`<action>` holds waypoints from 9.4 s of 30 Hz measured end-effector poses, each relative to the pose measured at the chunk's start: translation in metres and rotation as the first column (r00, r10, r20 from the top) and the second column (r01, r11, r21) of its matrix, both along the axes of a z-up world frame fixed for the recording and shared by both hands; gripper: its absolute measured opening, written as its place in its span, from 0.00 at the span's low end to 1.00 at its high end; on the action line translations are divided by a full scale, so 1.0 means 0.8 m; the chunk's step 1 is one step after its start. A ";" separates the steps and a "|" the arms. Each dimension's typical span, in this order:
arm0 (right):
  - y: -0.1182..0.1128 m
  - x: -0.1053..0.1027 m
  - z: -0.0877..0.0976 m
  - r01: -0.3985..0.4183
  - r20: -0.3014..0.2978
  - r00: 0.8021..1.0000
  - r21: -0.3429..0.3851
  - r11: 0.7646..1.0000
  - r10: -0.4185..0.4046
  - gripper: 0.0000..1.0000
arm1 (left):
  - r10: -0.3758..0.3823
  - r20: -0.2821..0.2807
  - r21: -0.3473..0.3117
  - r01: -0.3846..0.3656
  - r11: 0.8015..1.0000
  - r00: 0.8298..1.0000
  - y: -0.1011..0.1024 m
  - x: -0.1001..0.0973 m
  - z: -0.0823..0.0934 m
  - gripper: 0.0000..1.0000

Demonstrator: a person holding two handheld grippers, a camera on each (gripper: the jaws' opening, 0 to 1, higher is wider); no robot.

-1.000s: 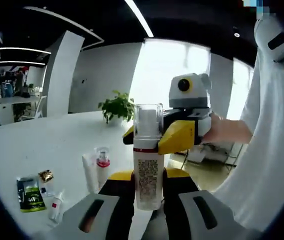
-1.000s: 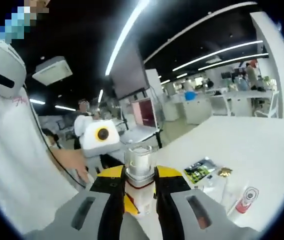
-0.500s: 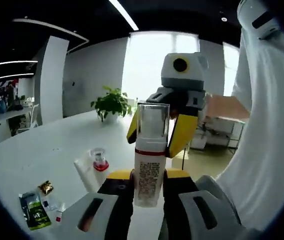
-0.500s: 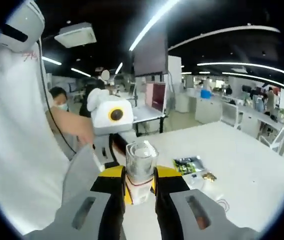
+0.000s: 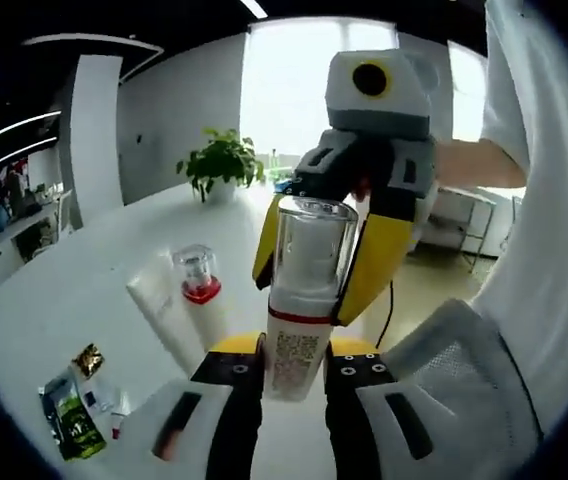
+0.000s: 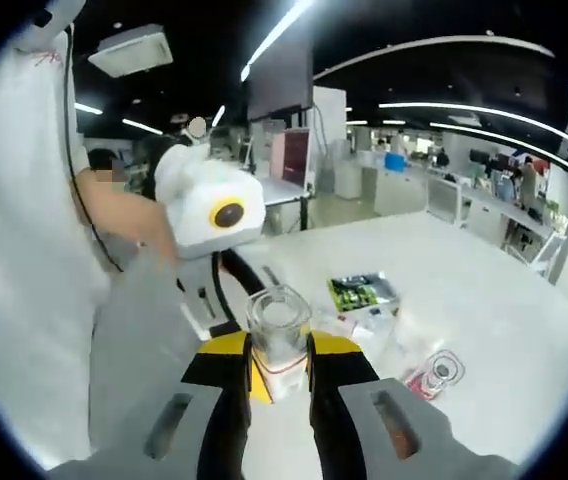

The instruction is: Arrange the skincare products in the storage area until every visible bottle or jar stands upright without overlapping.

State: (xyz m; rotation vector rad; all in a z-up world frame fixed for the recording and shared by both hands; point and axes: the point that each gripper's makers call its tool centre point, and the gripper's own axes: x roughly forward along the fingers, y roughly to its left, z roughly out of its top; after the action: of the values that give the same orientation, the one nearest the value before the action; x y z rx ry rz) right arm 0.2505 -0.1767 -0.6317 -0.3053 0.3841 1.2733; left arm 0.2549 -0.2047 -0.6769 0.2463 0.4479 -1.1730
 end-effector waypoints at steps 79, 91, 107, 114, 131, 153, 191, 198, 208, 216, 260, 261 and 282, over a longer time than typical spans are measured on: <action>-0.057 0.016 -0.194 0.278 -0.136 0.926 -0.387 0.879 -0.353 0.18 | 0.181 -0.125 0.219 -0.151 0.964 0.976 0.026 0.013 -0.155 0.09; -0.047 0.026 -0.206 0.334 -0.148 0.900 -0.365 0.869 -0.409 0.11 | 0.214 -0.110 0.209 -0.188 0.960 0.971 0.023 0.028 -0.153 0.08; -0.048 0.057 -0.216 0.350 -0.127 0.897 -0.381 0.855 -0.424 0.11 | 0.221 -0.081 0.204 -0.201 0.958 0.972 0.012 0.059 -0.151 0.08; -0.045 0.085 -0.215 0.344 -0.110 0.905 -0.381 0.858 -0.412 0.11 | 0.245 -0.075 0.201 -0.226 0.953 0.967 0.015 0.081 -0.155 0.07; -0.047 0.091 -0.220 0.351 -0.109 0.901 -0.390 0.851 -0.421 0.14 | 0.250 -0.074 0.207 -0.230 0.951 0.965 0.017 0.094 -0.160 0.10; -0.037 0.041 -0.185 0.363 -0.131 0.896 -0.338 0.868 -0.425 0.35 | 0.334 -0.140 0.196 -0.305 0.932 0.932 0.059 0.058 -0.132 0.31; -0.101 0.020 -0.106 0.533 -0.238 0.797 -0.155 0.832 -0.555 0.67 | 0.674 -0.255 -0.050 -0.706 0.707 0.693 0.233 0.006 -0.033 0.62; -0.116 0.023 -0.081 0.568 -0.246 0.777 -0.120 0.814 -0.579 0.71 | 0.728 -0.243 -0.086 -0.762 0.642 0.641 0.269 -0.006 -0.005 0.71; -0.122 0.016 -0.049 0.556 -0.224 0.798 -0.085 0.827 -0.560 0.83 | 0.752 -0.218 -0.087 -0.780 0.620 0.622 0.300 -0.019 0.018 0.83; -0.132 0.014 -0.039 0.550 -0.212 0.808 -0.067 0.832 -0.551 0.90 | 0.738 -0.203 -0.071 -0.762 0.644 0.643 0.312 -0.025 0.020 0.93; -0.132 0.011 -0.074 0.541 -0.303 0.784 -0.095 0.836 -0.542 0.99 | 0.619 -0.227 0.066 -0.622 0.780 0.752 0.257 0.022 -0.015 0.93; -0.133 0.012 -0.075 0.543 -0.306 0.782 -0.096 0.835 -0.543 0.99 | 0.609 -0.226 0.085 -0.607 0.790 0.760 0.254 0.025 -0.021 0.93; -0.132 0.009 -0.105 0.557 -0.348 0.743 -0.150 0.817 -0.571 0.99 | 0.519 -0.253 0.288 -0.449 0.846 0.817 0.219 0.088 -0.106 0.86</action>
State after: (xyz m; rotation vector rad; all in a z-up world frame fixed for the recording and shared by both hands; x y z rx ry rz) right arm 0.2578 -0.2821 -0.7156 0.0439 0.7718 0.7093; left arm 0.3255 -0.0295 -0.7619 0.1115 0.8770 -0.6511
